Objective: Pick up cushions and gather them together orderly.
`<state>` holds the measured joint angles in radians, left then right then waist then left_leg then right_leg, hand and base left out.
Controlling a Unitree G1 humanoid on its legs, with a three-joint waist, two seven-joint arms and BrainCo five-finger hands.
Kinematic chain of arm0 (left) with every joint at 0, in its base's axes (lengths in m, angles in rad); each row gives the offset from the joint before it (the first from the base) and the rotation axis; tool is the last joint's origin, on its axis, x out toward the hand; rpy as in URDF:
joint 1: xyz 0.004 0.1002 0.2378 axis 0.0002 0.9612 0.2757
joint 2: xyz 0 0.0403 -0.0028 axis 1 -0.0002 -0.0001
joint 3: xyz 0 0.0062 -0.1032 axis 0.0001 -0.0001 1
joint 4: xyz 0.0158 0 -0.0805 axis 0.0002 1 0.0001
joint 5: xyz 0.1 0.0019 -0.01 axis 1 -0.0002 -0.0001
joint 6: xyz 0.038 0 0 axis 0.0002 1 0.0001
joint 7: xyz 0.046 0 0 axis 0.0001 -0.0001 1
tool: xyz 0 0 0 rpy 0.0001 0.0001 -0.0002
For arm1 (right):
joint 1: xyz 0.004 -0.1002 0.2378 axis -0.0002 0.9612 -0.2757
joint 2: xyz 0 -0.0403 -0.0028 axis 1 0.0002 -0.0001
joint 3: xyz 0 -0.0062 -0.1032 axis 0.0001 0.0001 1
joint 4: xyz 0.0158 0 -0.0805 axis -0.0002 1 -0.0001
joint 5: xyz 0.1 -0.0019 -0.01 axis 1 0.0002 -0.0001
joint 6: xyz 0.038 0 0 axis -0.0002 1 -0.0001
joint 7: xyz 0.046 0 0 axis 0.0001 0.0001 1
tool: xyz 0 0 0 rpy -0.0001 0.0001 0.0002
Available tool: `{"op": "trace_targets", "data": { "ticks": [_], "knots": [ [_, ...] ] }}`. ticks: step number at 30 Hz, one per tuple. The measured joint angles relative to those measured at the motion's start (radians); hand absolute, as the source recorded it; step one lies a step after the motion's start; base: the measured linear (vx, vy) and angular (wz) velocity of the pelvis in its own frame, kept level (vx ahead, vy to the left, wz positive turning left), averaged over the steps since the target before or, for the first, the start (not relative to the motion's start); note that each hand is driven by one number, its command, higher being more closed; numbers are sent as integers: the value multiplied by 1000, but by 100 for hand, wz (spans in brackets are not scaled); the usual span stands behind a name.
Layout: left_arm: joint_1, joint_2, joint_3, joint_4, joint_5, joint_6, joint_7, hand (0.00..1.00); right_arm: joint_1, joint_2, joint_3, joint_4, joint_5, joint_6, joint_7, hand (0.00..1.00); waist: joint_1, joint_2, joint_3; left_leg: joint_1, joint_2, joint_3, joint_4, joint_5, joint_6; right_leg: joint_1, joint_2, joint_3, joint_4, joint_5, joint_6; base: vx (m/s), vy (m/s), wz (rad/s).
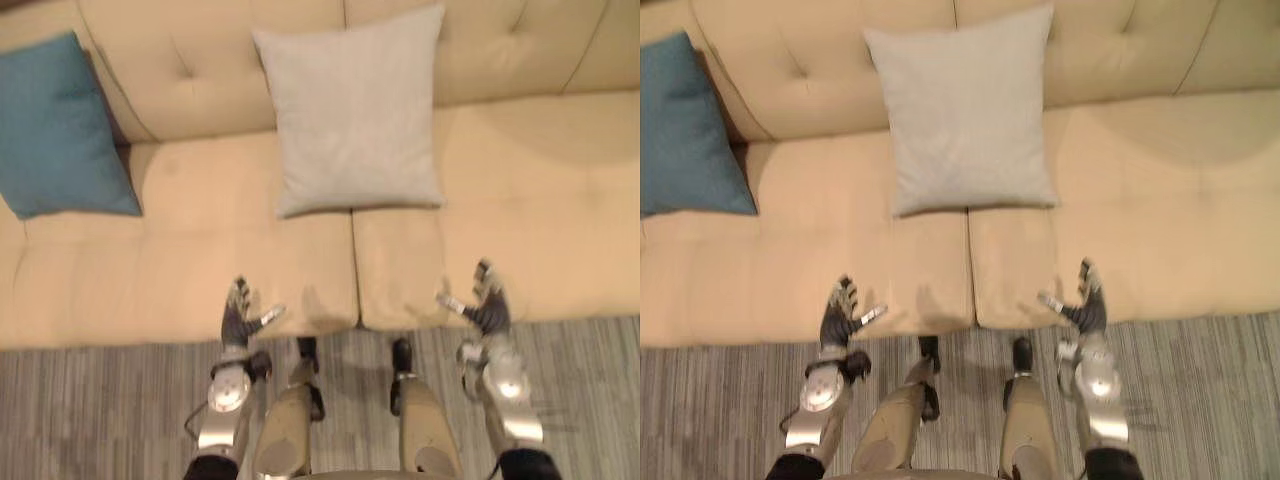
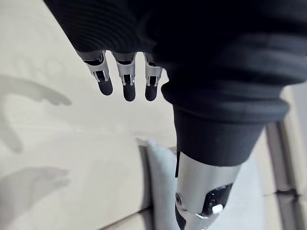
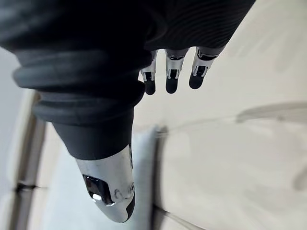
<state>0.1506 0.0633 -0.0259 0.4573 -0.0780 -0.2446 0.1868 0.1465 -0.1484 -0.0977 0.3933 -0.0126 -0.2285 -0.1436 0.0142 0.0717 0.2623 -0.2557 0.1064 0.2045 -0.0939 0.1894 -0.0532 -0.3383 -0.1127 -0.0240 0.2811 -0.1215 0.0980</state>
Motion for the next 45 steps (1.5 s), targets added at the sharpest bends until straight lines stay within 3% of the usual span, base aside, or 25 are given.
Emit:
{"op": "trace_targets", "data": {
  "ticks": [5, 10, 14, 16, 17, 19, 20, 21, 22, 23, 24, 25, 26, 27, 28, 31, 32, 33, 36, 41, 45],
  "knots": [
    [71, 13, 38, 166, 90, 23, -14, 0, 71, 0, -1, 226, -84, 16, 35, 0, -3, -19, -55, 71, -2, -7, 0, -16, -4, 95, -1, -6, -46, 1, 8, 88, -16, 2],
    [92, 43, 40, 223, 112, 23, -34, 0, 80, 0, 0, 297, -118, 21, 60, 0, -5, -46, -90, 133, -3, 8, 0, -31, -6, 170, 0, 7, -111, 27, 9, 49, -2, -11],
    [81, 51, 38, 232, 110, 23, -34, 0, 51, 0, 13, 298, -116, 26, 58, 0, -1, -71, -86, 144, 0, 75, 1, -35, -1, 154, 5, 69, -135, 70, 13, 11, 11, -45],
    [53, 68, 37, 218, 107, 24, -33, 0, 30, 4, 40, 290, -114, 40, 56, 0, -7, -88, -85, 75, 5, 98, 67, -52, 15, 99, 2, 85, -115, 106, 30, -42, -5, -40],
    [45, 66, 39, 191, 106, 24, -31, 0, 29, 7, 40, 287, -113, 42, 55, 0, -3, -84, -85, 40, 34, 101, 109, -69, 27, 72, 10, 82, -97, 125, 33, -63, -32, -19],
    [39, 68, 35, 119, 97, 22, -31, 0, 38, 25, 57, 281, -102, 51, 56, 0, -6, -92, -72, 21, 56, 88, 177, -87, 42, 10, 4, 50, 268, -21, -15, -74, -63, 18],
    [44, 68, 37, 91, 92, 22, -31, 0, 62, 25, 73, 278, -102, 52, 57, 0, -2, -91, -69, 20, 55, 68, 198, -93, 45, 11, 1, 53, 419, -60, -9, -122, -145, 65],
    [49, 67, 39, 57, 90, 21, -31, 0, 74, 24, 90, 261, -94, 50, 58, 0, 1, -109, -77, 2, 52, 40, 223, -91, 43, 43, -4, 54, 555, -85, 9, -137, -159, 55],
    [51, 69, 41, 50, 90, 22, -30, 0, 72, 24, 96, 257, -93, 50, 58, 0, 3, -117, -82, -11, 51, 31, 235, -87, 37, 61, -8, 54, 567, -89, 16, -213, -237, 42],
    [54, 67, 48, 42, 89, 22, -29, 0, 52, 22, 100, 252, -90, 50, 58, 0, 9, -139, -87, -41, 55, 26, 258, -73, 20, 83, -5, 51, 513, -141, 29, -181, -190, 12],
    [54, 64, 57, 42, 88, 24, -29, 0, 36, 18, 97, 248, -79, 50, 57, 0, 10, -132, -84, -55, 62, 23, 261, -59, 9, 93, 8, 40, 471, -165, 24, -253, -215, -17],
    [56, 30, 60, 39, 83, 28, -29, 0, 23, 10, 86, 228, -59, 49, 51, 0, 37, -98, -89, -89, 100, 23, 240, -34, 9, 105, 43, 13, 362, -206, -10, -290, -208, -38],
    [65, 14, 53, 33, 78, 28, -29, 0, 16, 9, 77, 220, -38, 47, 48, 0, 52, -90, -91, -113, 115, 26, 222, -25, -2, 110, 64, -6, 292, -241, -43, -391, -262, -43],
    [59, -5, 46, 39, 70, 32, -29, 0, -4, -2, 75, 227, -27, 46, 47, 0, 53, -60, -76, -135, 136, 11, 196, -19, -13, 107, 86, -15, 240, -256, -73, -415, -216, -3],
    [54, -16, 27, 42, 69, 40, -32, 0, -15, -9, 57, 243, -25, 54, 40, 0, 38, -27, -57, -133, 155, -3, 149, -50, -47, 113, 108, -51, 194, -210, -96, -354, -137, 24],
    [57, -21, 27, 42, 70, 41, -31, 0, -17, 4, 21, 251, -15, 61, 29, 0, 24, -45, -48, -112, 144, 39, 192, -70, -60, 110, 83, -80, 155, -161, -127, -242, -56, 23],
    [59, -20, 25, 39, 70, 41, -32, 0, -12, 4, 7, 248, -15, 61, 18, 0, 15, -58, -48, -96, 111, 43, 299, -73, -55, 104, 61, -79, 138, -143, -122, -192, -30, 11],
    [66, -18, 26, 29, 70, 41, -31, 0, -20, 3, -2, 248, -15, 61, 14, 0, 5, -57, -49, -78, 99, 37, 365, -138, -28, 97, 57, -67, 129, -133, -115, -180, -8, 2],
    [88, -14, 28, 15, 69, 40, -32, 0, -34, 3, -1, 199, -15, 60, 14, 0, 7, -57, -49, -17, 95, 19, 444, -281, -27, 73, 64, 3, 128, -111, -96, -133, 95, -60],
    [83, -9, 17, 26, 67, 40, -33, 0, -11, 21, -4, 192, -16, 60, 14, 0, -4, -55, -66, 30, 56, 67, 383, -307, -27, 83, 45, 78, 43, -45, -32, -75, 155, -44],
    [65, -2, 15, 38, 69, 40, -34, 0, -5, 24, -3, 188, -16, 60, 15, 0, -16, -53, -68, 50, 49, 128, 390, -316, -2, 101, 47, 140, -38, 18, -13, 14, 114, -46]
  ]
}}
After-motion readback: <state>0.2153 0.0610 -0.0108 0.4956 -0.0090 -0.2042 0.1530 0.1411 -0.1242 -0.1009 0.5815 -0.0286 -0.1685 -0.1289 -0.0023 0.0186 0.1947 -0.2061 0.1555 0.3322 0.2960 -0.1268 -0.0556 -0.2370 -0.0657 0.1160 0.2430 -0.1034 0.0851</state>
